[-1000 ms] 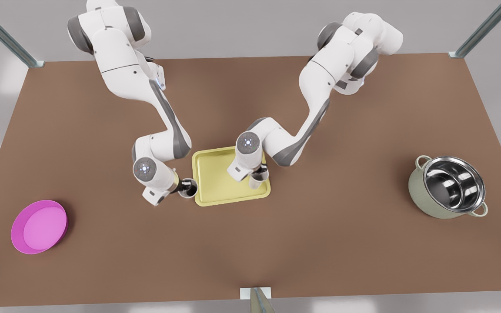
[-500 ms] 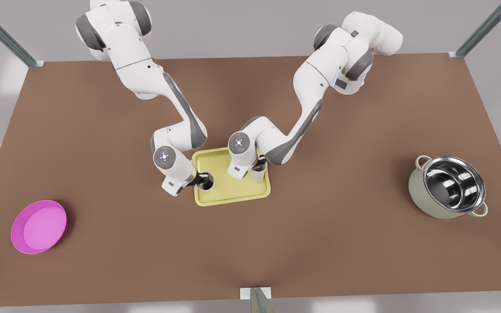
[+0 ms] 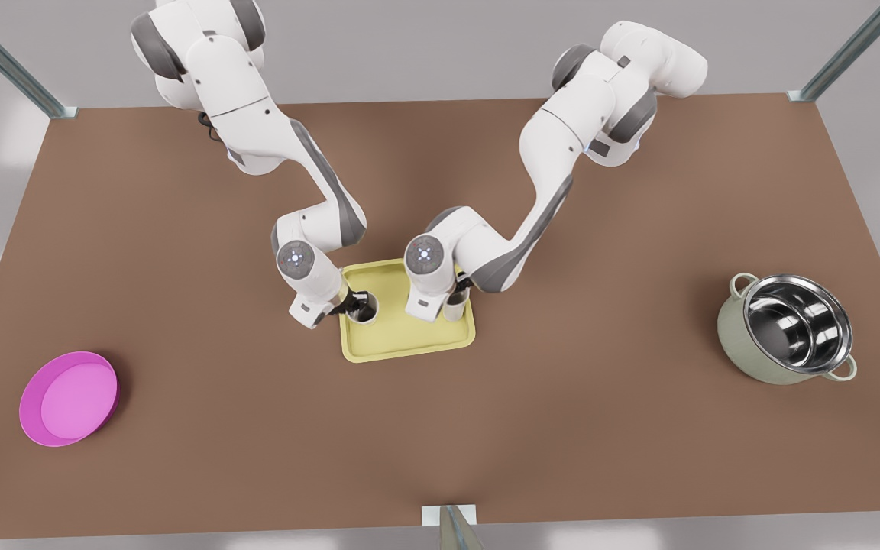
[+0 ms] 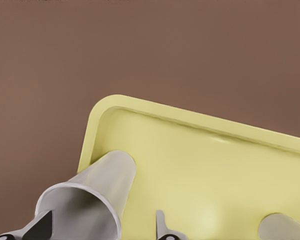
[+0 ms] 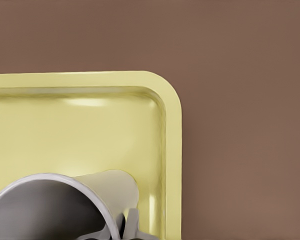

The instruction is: Use both arms to respectively pick up the white IKEA cups from the middle-left and middle-right positions, then place the white IKEA cups onto the middle-middle tray, ensuring that the cups remain upright and do not tip over

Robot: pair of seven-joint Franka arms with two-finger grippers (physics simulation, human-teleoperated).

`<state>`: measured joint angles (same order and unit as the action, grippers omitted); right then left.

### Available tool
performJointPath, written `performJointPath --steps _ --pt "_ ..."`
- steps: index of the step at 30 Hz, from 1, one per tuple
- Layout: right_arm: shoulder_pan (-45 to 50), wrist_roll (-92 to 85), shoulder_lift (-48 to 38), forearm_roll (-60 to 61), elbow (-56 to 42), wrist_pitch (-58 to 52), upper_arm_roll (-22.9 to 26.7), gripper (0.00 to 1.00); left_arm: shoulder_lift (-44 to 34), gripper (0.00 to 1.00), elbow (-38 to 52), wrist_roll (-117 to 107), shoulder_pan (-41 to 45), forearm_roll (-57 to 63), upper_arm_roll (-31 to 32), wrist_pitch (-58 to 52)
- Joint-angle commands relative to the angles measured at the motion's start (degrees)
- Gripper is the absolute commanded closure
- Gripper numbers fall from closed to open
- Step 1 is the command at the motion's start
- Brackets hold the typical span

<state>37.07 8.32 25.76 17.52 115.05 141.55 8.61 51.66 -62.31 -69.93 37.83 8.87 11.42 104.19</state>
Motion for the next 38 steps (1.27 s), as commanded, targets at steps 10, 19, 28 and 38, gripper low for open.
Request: performJointPath --steps 10,19,28,38 --pt "0.0 1.3 -0.4 -0.3 0.1 2.4 0.1 0.00 -37.9 0.00 -12.0 63.8 -27.6 -6.3 -11.8 -33.9" --pt "-4.6 -2.3 -13.7 -0.9 -0.9 -21.3 0.6 0.00 -36.5 0.00 -12.8 69.2 -31.9 -9.5 -11.9 -39.1" --pt "-31.3 -10.3 -12.8 -20.2 -34.3 -51.5 -2.6 0.00 -35.8 0.00 -12.9 69.1 -31.7 -9.5 -11.8 -39.9" --pt "-33.8 -10.2 -18.3 -20.8 -30.0 -52.5 -5.6 0.00 -35.4 0.00 -13.0 69.0 -31.5 -9.4 -11.8 -39.9"
